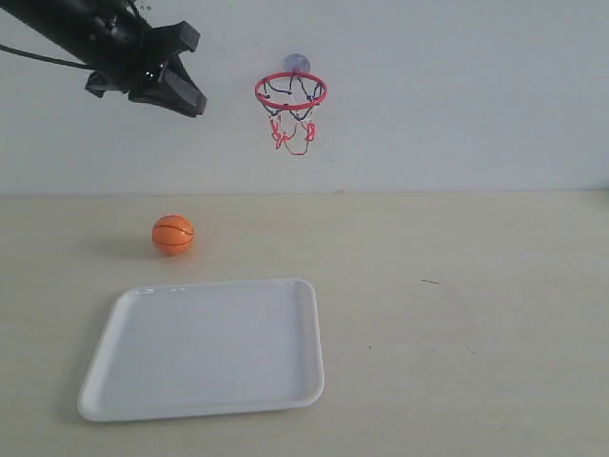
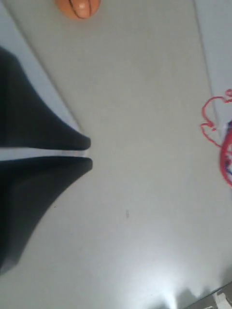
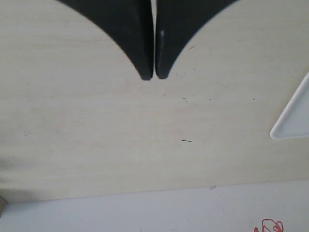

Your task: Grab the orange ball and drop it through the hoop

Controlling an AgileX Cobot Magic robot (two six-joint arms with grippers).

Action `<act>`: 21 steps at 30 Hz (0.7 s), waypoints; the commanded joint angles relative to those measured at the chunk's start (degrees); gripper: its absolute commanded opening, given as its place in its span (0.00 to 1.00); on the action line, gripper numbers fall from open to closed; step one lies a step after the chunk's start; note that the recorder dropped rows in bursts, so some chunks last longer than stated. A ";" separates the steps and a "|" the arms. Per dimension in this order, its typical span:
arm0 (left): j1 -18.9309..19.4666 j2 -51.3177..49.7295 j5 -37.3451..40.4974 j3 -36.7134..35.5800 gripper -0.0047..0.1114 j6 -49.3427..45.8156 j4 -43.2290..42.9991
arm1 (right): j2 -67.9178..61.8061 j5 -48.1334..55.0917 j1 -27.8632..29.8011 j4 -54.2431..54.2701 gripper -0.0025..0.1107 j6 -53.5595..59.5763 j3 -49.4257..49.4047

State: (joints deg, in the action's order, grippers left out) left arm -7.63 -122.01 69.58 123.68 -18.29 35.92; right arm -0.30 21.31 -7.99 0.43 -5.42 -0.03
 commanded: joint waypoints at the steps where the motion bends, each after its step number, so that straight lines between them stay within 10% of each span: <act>1: -0.39 11.86 -3.68 -23.31 0.08 -1.97 0.96 | 0.30 -0.33 -0.02 -0.43 0.02 0.00 0.03; 6: -1.79 32.53 -26.17 -67.36 0.08 -22.05 27.46 | 0.30 -0.33 -0.02 -0.43 0.02 0.00 0.03; 9: -3.77 46.49 -25.96 -89.25 0.08 -44.31 52.02 | 0.30 -0.33 -0.02 -0.43 0.02 0.00 0.03; 15: -3.94 68.49 -12.97 -112.69 0.08 -54.65 62.63 | 0.30 -0.33 -0.02 -0.43 0.02 0.00 0.03; 21: -3.94 80.82 -8.35 -117.97 0.08 -54.65 61.91 | 0.30 -0.33 -0.02 -0.43 0.02 0.00 0.03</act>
State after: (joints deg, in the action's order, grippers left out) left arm -11.37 -44.04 60.19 6.32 -72.38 97.24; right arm -0.30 21.31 -7.99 0.43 -5.42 -0.03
